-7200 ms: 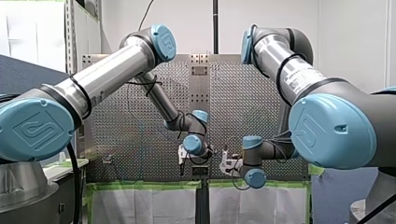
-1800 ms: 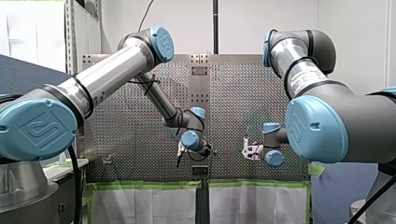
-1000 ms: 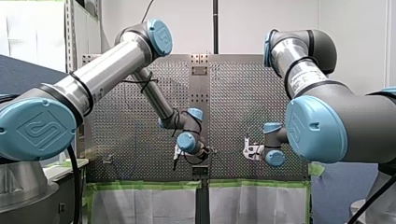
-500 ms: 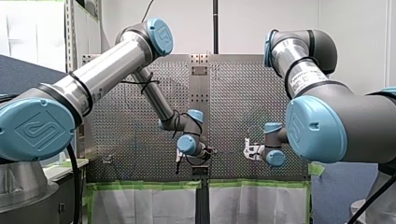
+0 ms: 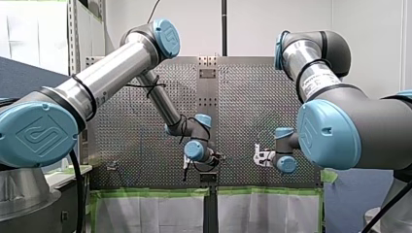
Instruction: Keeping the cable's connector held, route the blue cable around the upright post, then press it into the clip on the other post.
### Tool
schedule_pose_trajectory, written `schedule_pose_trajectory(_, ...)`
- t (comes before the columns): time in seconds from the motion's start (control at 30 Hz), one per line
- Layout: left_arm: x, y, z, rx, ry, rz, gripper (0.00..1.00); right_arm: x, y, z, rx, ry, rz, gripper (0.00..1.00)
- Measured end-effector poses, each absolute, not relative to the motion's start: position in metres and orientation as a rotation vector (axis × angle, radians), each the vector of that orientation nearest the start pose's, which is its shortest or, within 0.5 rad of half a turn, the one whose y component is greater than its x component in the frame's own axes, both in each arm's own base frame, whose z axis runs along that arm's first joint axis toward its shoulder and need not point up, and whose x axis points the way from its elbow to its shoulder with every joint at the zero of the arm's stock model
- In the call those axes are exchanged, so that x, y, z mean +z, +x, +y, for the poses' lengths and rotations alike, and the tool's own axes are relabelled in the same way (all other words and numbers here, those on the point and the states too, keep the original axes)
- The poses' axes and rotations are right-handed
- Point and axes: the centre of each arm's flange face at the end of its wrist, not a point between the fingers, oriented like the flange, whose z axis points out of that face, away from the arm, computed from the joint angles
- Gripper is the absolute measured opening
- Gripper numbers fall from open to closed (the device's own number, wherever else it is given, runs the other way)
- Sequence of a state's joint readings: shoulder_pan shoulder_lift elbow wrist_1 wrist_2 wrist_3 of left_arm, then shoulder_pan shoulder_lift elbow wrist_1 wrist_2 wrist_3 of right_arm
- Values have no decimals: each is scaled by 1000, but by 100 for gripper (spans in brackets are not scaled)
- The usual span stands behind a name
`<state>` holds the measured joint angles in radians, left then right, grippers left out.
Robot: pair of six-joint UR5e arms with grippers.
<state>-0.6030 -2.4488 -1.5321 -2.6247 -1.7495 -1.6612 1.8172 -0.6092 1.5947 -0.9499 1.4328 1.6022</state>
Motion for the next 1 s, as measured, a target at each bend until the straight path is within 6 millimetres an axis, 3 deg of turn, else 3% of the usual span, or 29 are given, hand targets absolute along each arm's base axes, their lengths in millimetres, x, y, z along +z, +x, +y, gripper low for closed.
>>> schedule_pose_trajectory(0.17,18,469,-465,-300,370,1864,100,-24,304,-604,1490,1506,-1056,0)
schedule_pose_trajectory(0.47,46,447,-466,-277,372,1825,100,-25,303,-604,1490,1507,-1060,0)
schedule_pose_trajectory(1.0,94,402,-433,-308,190,1837,100,-24,297,-607,1497,1492,-1081,0)
